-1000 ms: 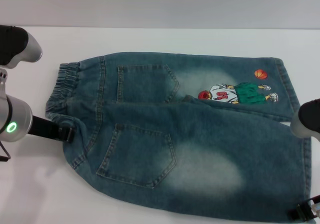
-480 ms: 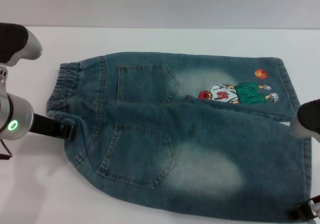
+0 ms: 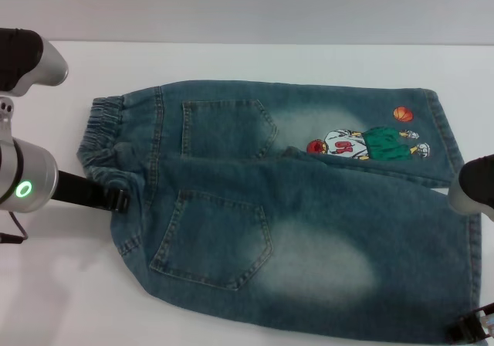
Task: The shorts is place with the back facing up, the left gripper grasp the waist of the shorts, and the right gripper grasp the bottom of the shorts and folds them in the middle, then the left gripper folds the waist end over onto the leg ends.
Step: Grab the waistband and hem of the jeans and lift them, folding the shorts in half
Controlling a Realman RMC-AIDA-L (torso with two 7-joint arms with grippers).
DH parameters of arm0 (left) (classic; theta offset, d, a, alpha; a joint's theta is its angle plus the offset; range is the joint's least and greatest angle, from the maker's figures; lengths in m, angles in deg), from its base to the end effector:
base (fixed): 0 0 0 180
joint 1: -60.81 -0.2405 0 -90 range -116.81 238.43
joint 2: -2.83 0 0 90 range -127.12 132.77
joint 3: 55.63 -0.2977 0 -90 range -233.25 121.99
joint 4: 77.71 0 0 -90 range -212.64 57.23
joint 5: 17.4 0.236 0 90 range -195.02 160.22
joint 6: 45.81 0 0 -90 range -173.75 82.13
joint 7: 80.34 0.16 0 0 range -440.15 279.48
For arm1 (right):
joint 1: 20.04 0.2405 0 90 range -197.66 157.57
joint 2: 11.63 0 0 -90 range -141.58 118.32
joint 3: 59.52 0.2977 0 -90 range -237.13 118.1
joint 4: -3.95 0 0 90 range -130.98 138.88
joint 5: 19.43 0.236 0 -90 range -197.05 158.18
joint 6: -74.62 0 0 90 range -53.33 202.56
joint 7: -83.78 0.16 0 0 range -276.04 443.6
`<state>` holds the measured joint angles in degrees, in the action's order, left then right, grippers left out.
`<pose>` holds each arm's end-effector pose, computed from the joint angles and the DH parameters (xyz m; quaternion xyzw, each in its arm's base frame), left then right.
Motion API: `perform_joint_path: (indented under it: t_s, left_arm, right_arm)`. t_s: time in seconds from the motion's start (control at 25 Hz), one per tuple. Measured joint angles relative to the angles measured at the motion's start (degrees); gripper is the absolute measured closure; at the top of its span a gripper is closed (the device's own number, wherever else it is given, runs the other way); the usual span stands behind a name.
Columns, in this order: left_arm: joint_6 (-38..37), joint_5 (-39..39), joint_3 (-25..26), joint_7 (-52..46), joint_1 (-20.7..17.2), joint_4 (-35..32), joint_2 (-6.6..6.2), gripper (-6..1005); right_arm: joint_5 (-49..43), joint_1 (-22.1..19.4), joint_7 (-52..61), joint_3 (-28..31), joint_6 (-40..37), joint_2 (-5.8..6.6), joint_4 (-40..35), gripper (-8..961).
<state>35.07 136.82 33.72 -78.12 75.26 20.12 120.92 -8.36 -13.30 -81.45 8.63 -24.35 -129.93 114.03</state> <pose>-0.2423 0.3490 -0.0127 -0.8009 -0.5017 0.0969 0.3123 0.2409 0.2521 -0.0426 -0.7489 0.5250 -0.2613 0.3085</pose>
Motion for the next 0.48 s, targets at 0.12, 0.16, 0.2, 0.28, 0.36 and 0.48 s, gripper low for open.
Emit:
perform_joint_path:
  t_s: [0.12, 0.16, 0.2, 0.28, 0.36, 0.48]
  left_arm:
    - [-0.03, -0.74, 0.06, 0.16, 0.01, 0.01, -0.06, 789]
    - [-0.07, -0.82, 0.06, 0.23, 0.02, 0.13, -0.08, 789]
    - [-0.11, -0.86, 0.04, 0.29, 0.01, 0.35, -0.08, 789]
    - [-0.35, -0.95, -0.15, 0.37, -0.19, 1.07, -0.04, 790]
    - [-0.68, -1.0, -0.36, 0.32, -0.53, 1.84, -0.03, 790]
    - [-1.06, -1.06, -0.36, 0.08, -0.83, 2.28, -0.02, 789]
  right_arm:
    - [0.0, -0.05, 0.0, 0.0, 0.0, 0.0, -0.05, 313]
    - [0.0, -0.05, 0.0, -0.06, 0.01, 0.0, -0.05, 313]
    - [0.0, -0.06, 0.0, -0.13, 0.01, 0.0, -0.05, 313]
    - [0.0, -0.12, 0.0, -0.23, 0.01, 0.0, -0.05, 313]
    - [-0.03, -0.24, 0.0, -0.22, 0.0, 0.0, -0.05, 313]
    - [-0.23, -0.39, 0.0, -0.17, 0.0, 0.0, -0.06, 313]
